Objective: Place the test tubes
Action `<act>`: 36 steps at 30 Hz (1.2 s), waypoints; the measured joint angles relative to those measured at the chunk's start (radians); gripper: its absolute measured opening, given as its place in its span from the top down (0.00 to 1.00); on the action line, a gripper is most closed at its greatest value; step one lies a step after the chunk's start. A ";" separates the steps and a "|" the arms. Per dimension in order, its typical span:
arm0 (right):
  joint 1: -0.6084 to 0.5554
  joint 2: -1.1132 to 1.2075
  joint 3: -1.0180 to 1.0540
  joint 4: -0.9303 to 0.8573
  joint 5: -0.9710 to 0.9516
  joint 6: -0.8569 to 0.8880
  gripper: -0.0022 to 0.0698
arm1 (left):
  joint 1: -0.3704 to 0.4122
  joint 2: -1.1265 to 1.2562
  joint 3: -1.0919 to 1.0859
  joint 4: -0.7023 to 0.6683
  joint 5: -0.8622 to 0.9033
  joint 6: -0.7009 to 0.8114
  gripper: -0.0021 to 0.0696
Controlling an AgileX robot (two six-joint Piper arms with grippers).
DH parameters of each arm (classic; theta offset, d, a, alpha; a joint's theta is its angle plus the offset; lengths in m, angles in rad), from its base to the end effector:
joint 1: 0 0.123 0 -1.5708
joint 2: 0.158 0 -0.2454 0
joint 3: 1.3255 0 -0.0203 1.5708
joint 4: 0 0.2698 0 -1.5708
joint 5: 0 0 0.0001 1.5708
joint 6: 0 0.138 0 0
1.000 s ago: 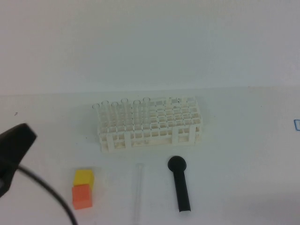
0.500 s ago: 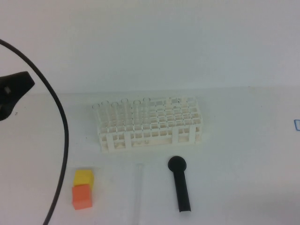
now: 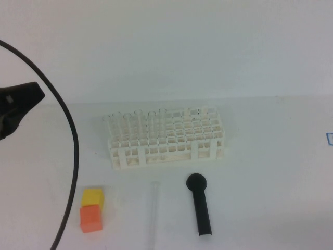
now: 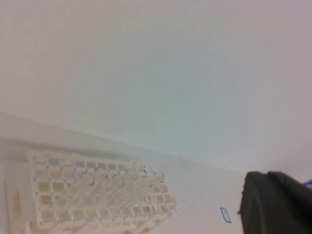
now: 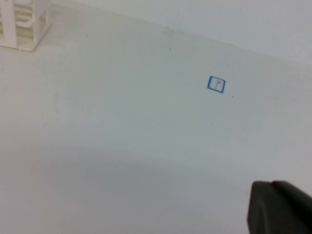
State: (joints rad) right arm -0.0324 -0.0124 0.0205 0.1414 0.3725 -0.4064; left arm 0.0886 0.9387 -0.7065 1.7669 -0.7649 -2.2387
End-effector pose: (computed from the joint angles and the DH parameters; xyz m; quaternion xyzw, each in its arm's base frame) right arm 0.1567 0.0020 0.1607 -0.1120 0.7938 -0.0710 0.5935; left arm 0.2611 -0.0708 0.2897 0.0228 0.7863 -0.3769 0.4890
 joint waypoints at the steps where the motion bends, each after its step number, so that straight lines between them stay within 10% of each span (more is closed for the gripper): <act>1: 0.000 0.000 0.000 0.000 0.000 0.000 0.97 | 0.000 0.000 0.000 0.000 -0.009 0.003 0.97; 6: 0.000 0.000 0.000 0.000 0.000 0.000 0.97 | 0.000 0.011 0.000 -0.089 -0.033 0.230 0.97; 17: 0.000 0.000 0.000 0.000 0.000 0.000 0.97 | 0.000 0.101 0.096 -0.765 0.102 0.808 0.97; 31: 0.000 0.000 0.000 0.000 0.000 0.000 0.97 | -0.033 0.102 0.161 -0.511 0.105 0.722 0.97; 36: 0.000 0.000 0.000 0.000 0.000 0.000 0.97 | -0.049 0.104 0.161 -0.677 0.121 0.843 0.97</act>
State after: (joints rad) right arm -0.0324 -0.0124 0.0205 0.1414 0.3725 -0.4064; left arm 0.0397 1.0423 -0.5452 1.0901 -0.6441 -1.3958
